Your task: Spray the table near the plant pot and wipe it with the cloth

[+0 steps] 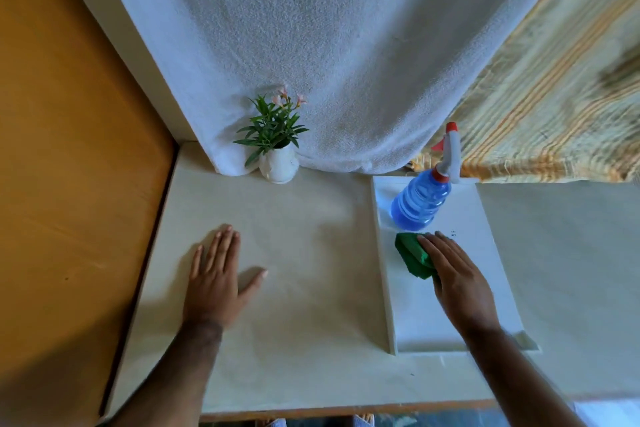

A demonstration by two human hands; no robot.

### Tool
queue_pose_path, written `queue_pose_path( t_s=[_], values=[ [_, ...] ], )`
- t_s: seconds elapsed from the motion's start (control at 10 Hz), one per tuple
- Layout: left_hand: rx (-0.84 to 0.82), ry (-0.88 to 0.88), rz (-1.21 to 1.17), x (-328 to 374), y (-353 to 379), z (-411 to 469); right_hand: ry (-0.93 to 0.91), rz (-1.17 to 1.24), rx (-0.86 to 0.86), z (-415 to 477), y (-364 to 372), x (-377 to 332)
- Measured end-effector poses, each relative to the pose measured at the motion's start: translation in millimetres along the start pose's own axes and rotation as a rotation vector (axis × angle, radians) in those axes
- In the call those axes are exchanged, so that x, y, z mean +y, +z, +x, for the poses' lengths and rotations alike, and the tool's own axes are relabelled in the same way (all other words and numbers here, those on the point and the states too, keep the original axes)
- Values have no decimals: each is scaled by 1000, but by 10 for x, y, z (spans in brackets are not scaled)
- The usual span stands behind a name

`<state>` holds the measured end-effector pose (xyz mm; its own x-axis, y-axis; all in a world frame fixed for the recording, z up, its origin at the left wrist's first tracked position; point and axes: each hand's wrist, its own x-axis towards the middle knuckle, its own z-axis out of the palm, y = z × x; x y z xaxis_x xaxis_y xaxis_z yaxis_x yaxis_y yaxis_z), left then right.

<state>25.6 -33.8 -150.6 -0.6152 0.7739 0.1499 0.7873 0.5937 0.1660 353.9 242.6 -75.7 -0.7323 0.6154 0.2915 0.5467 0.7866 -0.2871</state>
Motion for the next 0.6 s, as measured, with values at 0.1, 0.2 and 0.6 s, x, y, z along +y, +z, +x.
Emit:
queue_pose_path(
  t_s=[0.1, 0.2, 0.6],
  values=[
    [-14, 0, 11, -5, 1, -12, -50, -27, -137, -106, 87, 113],
    [-10, 6, 19, -10, 7, -19, -63, -53, -275, -268, 142, 121],
    [-290, -31, -22, 144, -239, 32, -45, -163, -413, -304, -28, -163]
  ],
)
